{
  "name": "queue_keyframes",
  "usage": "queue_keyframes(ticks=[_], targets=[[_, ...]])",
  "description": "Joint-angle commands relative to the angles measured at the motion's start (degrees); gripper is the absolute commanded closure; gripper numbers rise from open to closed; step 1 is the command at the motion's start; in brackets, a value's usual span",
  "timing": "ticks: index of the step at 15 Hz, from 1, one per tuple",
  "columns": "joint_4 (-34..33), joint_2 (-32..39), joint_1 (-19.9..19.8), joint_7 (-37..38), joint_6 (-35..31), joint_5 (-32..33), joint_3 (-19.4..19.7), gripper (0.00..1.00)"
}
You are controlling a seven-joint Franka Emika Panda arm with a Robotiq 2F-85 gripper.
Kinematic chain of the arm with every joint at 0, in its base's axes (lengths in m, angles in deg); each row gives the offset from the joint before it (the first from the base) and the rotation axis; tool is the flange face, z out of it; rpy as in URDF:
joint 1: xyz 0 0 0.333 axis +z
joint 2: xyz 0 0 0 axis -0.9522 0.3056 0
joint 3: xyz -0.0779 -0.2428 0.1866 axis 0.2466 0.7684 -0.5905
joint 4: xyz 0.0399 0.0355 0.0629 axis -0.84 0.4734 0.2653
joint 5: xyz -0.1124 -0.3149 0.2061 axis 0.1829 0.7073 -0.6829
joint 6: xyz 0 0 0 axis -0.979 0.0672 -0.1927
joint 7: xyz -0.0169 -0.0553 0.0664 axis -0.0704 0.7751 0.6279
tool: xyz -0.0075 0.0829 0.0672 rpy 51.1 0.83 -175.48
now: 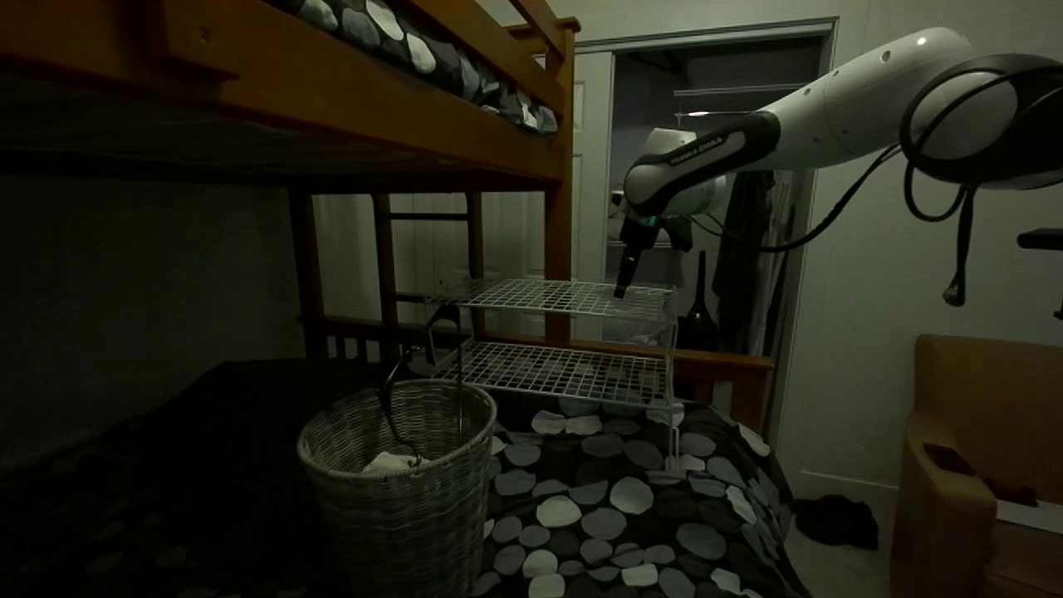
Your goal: Turn the metal object to the left
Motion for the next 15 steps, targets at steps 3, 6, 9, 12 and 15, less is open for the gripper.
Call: queue_keyframes(ticks=[3, 6, 9, 12, 15], targets=[[-6.12, 3.88, -1.28, -1.29, 6.73, -1.66, -0.8, 0.0], [-8.19, 5.84, -1.55, -0.21, 7.33, -2.97, -0.9, 0.0], [-10.41, 7.49, -1.44, 1.29, 7.43, -3.97, -0.89, 0.0], [-12.25, 8.4, -0.46, 3.88, 9.77, -1.71, 0.42, 0.0], [-13.01, 8.6, -0.12, 5.48, 12.13, 0.48, 1.25, 0.0]])
